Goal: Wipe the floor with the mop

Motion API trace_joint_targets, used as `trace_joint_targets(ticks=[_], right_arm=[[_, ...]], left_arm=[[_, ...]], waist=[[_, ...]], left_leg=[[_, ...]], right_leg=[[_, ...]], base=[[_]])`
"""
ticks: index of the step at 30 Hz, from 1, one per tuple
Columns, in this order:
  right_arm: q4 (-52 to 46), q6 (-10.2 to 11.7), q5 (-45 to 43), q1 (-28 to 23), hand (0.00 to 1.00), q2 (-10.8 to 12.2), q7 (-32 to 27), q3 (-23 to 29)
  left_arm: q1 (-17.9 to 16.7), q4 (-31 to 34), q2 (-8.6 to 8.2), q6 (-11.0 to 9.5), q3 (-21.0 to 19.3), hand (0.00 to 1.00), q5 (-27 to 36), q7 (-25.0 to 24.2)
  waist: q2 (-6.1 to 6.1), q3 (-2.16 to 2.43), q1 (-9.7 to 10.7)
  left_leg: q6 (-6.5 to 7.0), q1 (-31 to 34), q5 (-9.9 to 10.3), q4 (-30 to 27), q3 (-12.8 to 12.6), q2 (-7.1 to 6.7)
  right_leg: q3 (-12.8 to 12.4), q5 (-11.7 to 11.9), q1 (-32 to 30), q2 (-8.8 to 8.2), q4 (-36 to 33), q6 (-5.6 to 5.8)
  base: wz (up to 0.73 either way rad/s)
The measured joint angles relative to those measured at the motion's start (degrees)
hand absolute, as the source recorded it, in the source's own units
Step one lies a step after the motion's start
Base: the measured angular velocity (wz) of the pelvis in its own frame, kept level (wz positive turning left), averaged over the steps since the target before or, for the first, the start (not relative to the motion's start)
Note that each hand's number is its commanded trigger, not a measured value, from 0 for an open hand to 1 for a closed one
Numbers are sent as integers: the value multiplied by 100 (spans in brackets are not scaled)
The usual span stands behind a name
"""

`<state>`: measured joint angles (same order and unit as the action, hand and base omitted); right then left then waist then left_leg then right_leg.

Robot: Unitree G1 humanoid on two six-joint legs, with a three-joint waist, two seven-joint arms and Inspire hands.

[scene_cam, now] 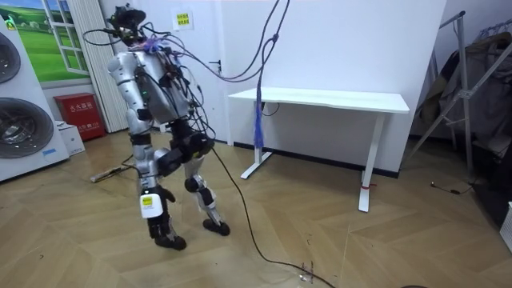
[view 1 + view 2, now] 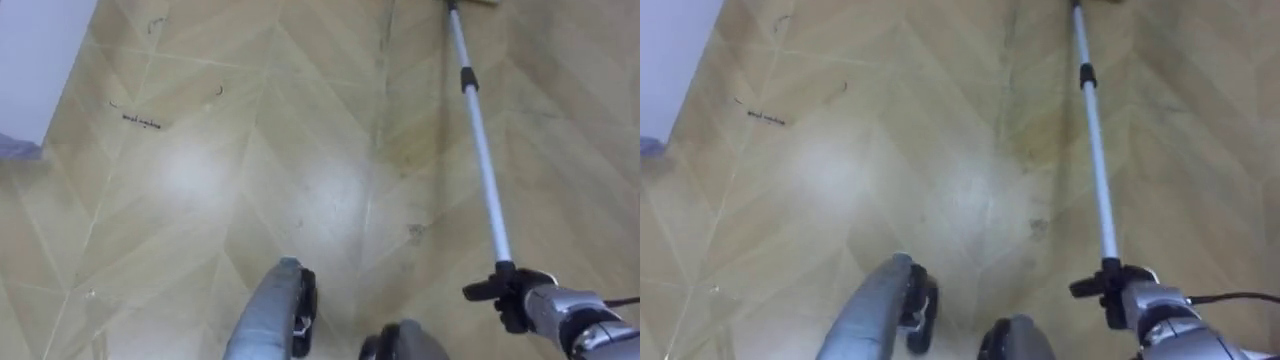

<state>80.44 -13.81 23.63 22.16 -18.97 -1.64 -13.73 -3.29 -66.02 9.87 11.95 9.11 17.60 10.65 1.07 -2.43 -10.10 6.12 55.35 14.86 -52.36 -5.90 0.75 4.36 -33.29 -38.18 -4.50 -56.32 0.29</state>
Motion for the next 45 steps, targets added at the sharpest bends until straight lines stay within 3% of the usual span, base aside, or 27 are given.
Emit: trace_joint_targets(ticks=[2, 4, 7, 10, 13, 15, 17, 18, 19, 21, 23, 24, 25, 26, 27, 28, 29, 30, 31, 32, 33, 34, 36, 39, 42, 44, 45], right_arm=[[244, 12, 110, -546, 100, -64, 58, 37], [424, 12, 67, -1502, 100, -142, -79, -90], [378, 0, -126, -2443, 100, -45, -241, -74], [186, -66, -265, -2821, 100, 243, -367, -51], [190, -325, -695, -2447, 100, 451, -383, 48], [197, -520, -889, -2115, 100, 449, -398, 115], [275, -658, -1036, -1622, 100, 353, -414, 149], [303, -695, -1080, -1230, 100, 238, -411, 148], [307, -693, -1067, -765, 100, 118, -406, 99], [190, -610, -1003, -101, 100, -34, -367, -55], [63, -382, -946, 341, 100, -139, -296, -99], [-14, -210, -932, 538, 100, -141, -249, -183], [-62, -135, -820, 611, 100, -143, -181, -189], [-64, -93, -758, 583, 100, -143, -155, -190], [-60, -80, -532, 408, 100, -143, -125, -191], [-56, -48, -305, 72, 100, -131, -117, -188], [-36, -43, -219, -130, 100, -145, -95, -174], [34, -20, -112, -513, 100, -182, -78, -136], [238, 7, -113, -833, 100, -202, -78, -132], [315, 7, -115, -1005, 100, -212, -100, -137], [375, 7, -129, -1377, 100, -239, -179, -171], [374, 10, -136, -1692, 100, -225, -289, -213], [371, 13, -130, -1969, 100, -92, -424, -181], [372, 5, -50, -2229, 100, 235, -535, -124], [210, -74, -137, -2354, 100, 436, -574, 17], [144, -169, -180, -2303, 100, 444, -571, 116], [133, -273, -215, -2121, 100, 417, -567, 160]], left_arm=[[98, 11, -7, 9, -45, 0, -333, -23], [47, 208, -18, -10, -205, 0, -806, 3], [15, 255, 1, -178, -190, 0, -939, 67], [-39, 249, -57, -198, -190, 0, -932, 100], [-246, 242, -132, -42, -213, 0, -921, 99], [-286, 195, -158, 102, -200, 0, -850, 117], [-285, 179, -131, 182, -200, 0, -683, 150], [-284, 186, -93, 184, -150, 0, -516, 224], [-281, 214, -35, 182, -41, 0, -304, 291], [-291, 351, 81, 179, 126, 0, -123, 311], [-302, 468, 155, 172, 131, 0, -147, 295], [-353, 465, 167, 174, 128, 0, -163, 255], [-423, 481, 155, 188, 133, 0, -203, 170], [-432, 474, 155, 192, 133, 0, -200, 109], [-432, 466, 157, 184, 131, 0, -204, 15], [-474, 438, 164, 189, 113, 0, -218, -81], [-451, 441, 153, 186, 103, 0, -252, -130], [-368, 449, 116, 182, 98, 0, -416, -167], [-260, 420, 69, 179, 49, 0, -565, -166], [-237, 421, 54, 175, 18, 0, -642, -157], [-213, 428, 28, 123, 2, 0, -737, -132], [-180, 442, 14, 41, 7, 0, -838, -101], [-133, 445, 22, -35, 6, 0, -964, -69], [-129, 433, -13, -64, 53, 0, -1038, -40], [-226, 407, -98, 0, 36, 0, -1046, -26], [-325, 410, -165, 124, 5, 0, -1043, -23], [-382, 411, -171, 195, 7, 0, -1019, -23]], waist=[[-67, 22, 21], [-243, 155, 39], [-585, 313, 356], [-579, 281, 444], [-589, 248, 444], [-556, 213, 447], [-453, 150, 434], [-353, 126, 332], [-226, 88, 195], [-20, 33, 61], [110, -33, -140], [229, -67, -281], [243, -54, -293], [234, -51, -284], [180, -32, -280], [111, -10, -255], [83, 36, -210], [-8, 67, -112], [-69, 74, -74], [-109, 99, -68], [-263, 189, -9], [-439, 248, 108], [-591, 249, 318], [-635, 222, 580], [-611, 215, 583], [-593, 207, 538], [-552, 199, 497]], left_leg=[[250, -308, 288, 1, -190, -163], [410, -693, 741, -79, -282, -298], [424, -1106, 1055, 11, -137, -347], [319, -1675, 1203, 316, -109, -351], [137, -2229, 1549, 455, 307, -367], [10, -2468, 1675, 331, 494, -394], [-406, -2187, 1406, -741, 416, -329], [-652, -1815, 865, -1667, 350, -258], [-737, -1429, 91, -2451, 240, -174], [-728, -789, -651, -3209, 179, -105], [-616, -156, -463, -3250, 140, 73], [-618, 50, -205, -2699, 141, 115], [-615, 84, -51, -1678, 147, 131], [-611, 36, -51, -1077, 135, 133], [-624, -137, -110, 66, 135, 148], [-236, -278, -161, 240, -7, 152], [-71, -367, -60, 239, -50, 110], [112, -532, 115, 234, -83, -78], [267, -741, 264, 230, -174, -255], [320, -833, 363, 216, -220, -308], [394, -969, 555, 160, -210, -407], [434, -1101, 678, 161, -155, -485], [444, -1294, 759, 276, -74, -596], [380, -1627, 823, 587, 36, -676], [237, -1819, 1017, 656, 121, -653], [113, -1957, 1130, 591, 218, -627], [34, -1991, 1168, 434, 289, -594]], right_leg=[[-256, 199, 101, -135, -402, 122], [-410, 878, -240, -233, -1356, 256], [-349, 1045, -1006, -168, -1728, 205], [-335, 1208, -1394, -86, -555, 131], [69, 1608, -1136, 125, 990, -107], [187, 1640, -892, 142, 1038, -218], [279, 1489, -774, 35, 697, -268], [258, 1288, -776, 14, 357, -319], [224, 1077, -803, 0, 61, -436], [124, 822, -828, 86, -183, -492], [123, 689, -768, 178, -261, -496], [126, 600, -643, 194, -231, -536], [153, 493, -428, 218, -105, -479], [167, 433, -292, 221, -20, -451], [189, 300, 28, 233, 156, -380], [184, 157, 337, 200, 307, -267], [145, 105, 448, 181, 368, -194], [19, 127, 552, 72, 185, -117], [-136, 329, 489, -83, -314, 94], [-233, 488, 412, -129, -583, 150], [-324, 804, 227, -134, -1045, 217], [-342, 879, -26, -136, -1299, 199], [-337, 876, -537, -111, -1419, 196], [-375, 1002, -1020, -40, -229, 108], [-288, 1669, -995, 50, 989, -2], [-126, 1733, -833, 48, 945, -155], [-71, 1596, -734, 41, 870, -221]], base=[[74], [5], [-4], [-55], [-83], [-29], [3], [-4], [-12], [-4], [-8], [-8], [7], [37], [58], [68], [89], [82], [62], [21], [5], [5], [4], [-12], [-15], [3], [13]])
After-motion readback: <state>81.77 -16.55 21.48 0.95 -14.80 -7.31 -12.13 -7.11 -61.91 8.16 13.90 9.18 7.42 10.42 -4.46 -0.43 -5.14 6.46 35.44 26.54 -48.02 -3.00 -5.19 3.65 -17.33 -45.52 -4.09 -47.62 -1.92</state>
